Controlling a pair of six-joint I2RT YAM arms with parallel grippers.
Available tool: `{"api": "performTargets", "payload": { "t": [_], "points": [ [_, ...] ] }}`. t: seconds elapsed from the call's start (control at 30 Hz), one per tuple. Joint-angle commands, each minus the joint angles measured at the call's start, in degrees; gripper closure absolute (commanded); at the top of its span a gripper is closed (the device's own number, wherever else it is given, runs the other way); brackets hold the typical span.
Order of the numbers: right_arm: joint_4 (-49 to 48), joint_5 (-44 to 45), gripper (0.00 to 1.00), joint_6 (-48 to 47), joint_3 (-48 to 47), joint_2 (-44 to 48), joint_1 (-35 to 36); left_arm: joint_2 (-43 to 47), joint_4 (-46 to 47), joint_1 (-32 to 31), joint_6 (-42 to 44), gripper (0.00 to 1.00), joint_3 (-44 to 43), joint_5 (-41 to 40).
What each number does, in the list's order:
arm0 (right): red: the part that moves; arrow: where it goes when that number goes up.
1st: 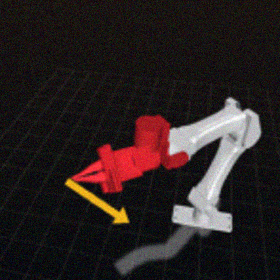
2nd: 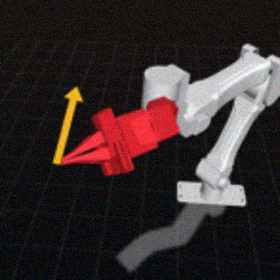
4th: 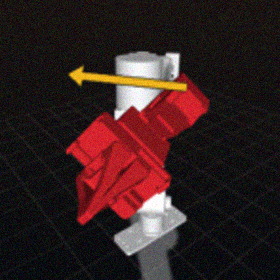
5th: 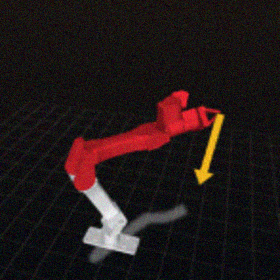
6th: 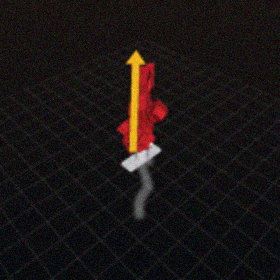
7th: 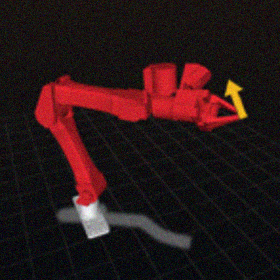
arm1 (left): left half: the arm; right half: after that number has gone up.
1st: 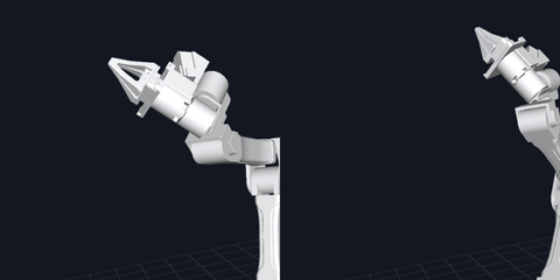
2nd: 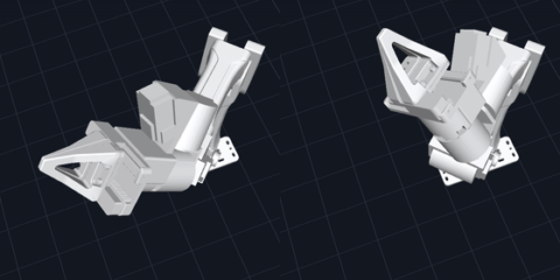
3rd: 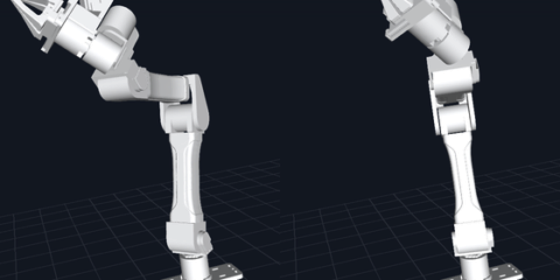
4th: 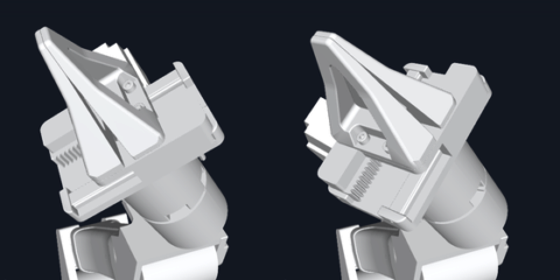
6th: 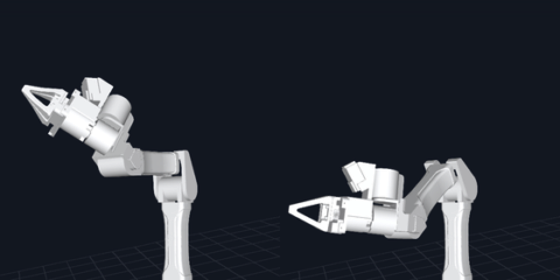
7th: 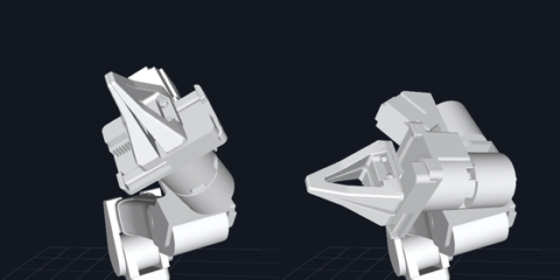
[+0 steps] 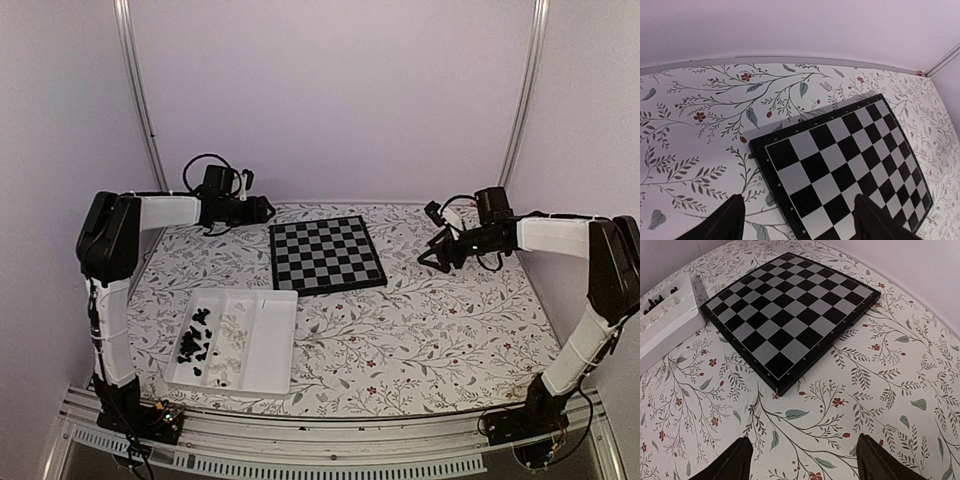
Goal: Set up the chess pieces on the board
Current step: Move the chessboard to the center of the board.
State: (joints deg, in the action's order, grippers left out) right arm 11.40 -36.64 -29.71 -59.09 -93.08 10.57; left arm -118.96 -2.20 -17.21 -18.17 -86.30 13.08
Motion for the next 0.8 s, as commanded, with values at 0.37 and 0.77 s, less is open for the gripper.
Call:
{"api": "performTargets", "payload": {
  "t": [0.37, 0.77],
  "points": [
    [7.86, 5.03, 0.3, -1.47, -10.33, -16.83, 8.48, -13.24, -4.38, -2.41, -9.97, 0.23, -8.27, -1.18],
    [8.72, 5.24, 0.26, -3.36, -8.65, -14.76, 7.65, -9.42, -3.05, -11.31, -13.39, 0.24, -1.33, 1.01]
  ]
}}
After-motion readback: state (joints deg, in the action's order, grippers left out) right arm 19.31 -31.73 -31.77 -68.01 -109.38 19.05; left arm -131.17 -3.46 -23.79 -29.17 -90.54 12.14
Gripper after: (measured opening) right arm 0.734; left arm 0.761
